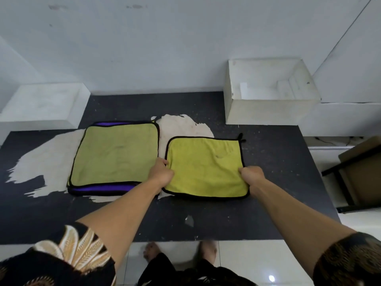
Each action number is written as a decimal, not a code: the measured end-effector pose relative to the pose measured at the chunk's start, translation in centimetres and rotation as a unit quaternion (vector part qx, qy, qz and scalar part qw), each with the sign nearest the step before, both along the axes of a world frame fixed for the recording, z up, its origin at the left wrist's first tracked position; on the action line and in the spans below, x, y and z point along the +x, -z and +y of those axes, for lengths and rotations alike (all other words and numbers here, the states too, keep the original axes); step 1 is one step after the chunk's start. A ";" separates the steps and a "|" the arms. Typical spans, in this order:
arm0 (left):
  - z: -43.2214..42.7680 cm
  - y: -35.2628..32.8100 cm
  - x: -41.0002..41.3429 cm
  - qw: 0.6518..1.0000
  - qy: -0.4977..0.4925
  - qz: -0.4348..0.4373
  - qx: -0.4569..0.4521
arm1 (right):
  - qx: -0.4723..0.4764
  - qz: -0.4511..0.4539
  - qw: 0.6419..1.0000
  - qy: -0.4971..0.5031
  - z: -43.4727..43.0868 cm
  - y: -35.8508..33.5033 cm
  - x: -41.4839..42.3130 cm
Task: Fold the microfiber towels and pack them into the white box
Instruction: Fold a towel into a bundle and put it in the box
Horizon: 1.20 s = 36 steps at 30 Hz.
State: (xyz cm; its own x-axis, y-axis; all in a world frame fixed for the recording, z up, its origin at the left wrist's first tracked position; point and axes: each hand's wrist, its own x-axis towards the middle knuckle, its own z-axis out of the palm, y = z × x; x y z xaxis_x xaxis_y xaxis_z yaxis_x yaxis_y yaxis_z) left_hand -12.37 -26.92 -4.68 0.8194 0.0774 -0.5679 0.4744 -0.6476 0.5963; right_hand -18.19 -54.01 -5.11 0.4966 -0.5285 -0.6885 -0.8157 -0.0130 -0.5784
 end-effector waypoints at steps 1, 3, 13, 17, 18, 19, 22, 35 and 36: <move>0.2 0.1 -0.2 0.999 0.021 -0.005 0.028 | -0.034 0.010 0.999 -0.036 -0.1 0.0 -0.3; 0.5 0.2 -0.9 0.994 0.077 0.000 0.076 | -0.097 0.037 0.989 -0.107 -0.2 0.3 -0.9; -0.1 -1.6 -2.9 0.921 0.207 -0.029 0.328 | -0.329 0.035 0.921 -0.206 1.7 0.1 -2.2; -2.2 -2.5 -1.8 0.877 0.277 -0.163 0.357 | -0.395 -0.051 0.863 -0.310 3.4 0.5 -0.9; -2.7 -2.2 -1.6 0.871 0.309 -0.183 0.336 | -0.385 -0.057 0.856 -0.340 3.7 0.6 -0.6; -3.1 -1.8 -1.3 0.863 0.345 -0.188 0.317 | -0.375 -0.060 0.849 -0.367 3.9 0.7 -0.3; -3.4 0.1 -1.0 0.844 0.422 -0.132 0.304 | -0.331 -0.033 0.834 -0.440 4.1 1.8 0.2; -4.0 0.9 1.6 0.827 0.437 -0.121 0.331 | -0.356 -0.019 0.817 -0.454 2.3 2.1 3.6; -4.1 1.1 1.9 0.826 0.449 -0.113 0.323 | -0.342 -0.004 0.814 -0.468 2.4 2.2 4.0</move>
